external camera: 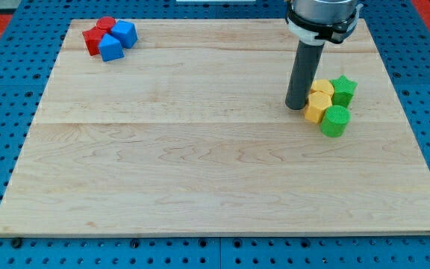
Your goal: Point your arm towards blue cube
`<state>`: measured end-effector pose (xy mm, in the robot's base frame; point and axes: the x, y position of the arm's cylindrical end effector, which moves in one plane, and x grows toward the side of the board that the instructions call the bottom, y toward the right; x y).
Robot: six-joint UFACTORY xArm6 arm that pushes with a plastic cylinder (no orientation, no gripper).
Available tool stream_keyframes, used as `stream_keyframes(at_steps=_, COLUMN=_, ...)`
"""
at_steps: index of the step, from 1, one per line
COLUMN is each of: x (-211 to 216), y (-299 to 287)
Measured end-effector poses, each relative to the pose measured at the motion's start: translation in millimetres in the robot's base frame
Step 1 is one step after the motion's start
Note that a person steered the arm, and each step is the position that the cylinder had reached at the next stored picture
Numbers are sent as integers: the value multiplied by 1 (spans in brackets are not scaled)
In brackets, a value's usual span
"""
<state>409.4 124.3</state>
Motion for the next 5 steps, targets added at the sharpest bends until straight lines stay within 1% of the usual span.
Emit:
stream_keyframes(at_steps=1, x=3, y=-7)
stream_keyframes(at_steps=2, x=19, y=-106)
stream_keyframes(at_steps=3, x=41, y=-124)
stream_keyframes(at_steps=4, x=89, y=-46)
stream_keyframes(at_steps=5, x=74, y=-117)
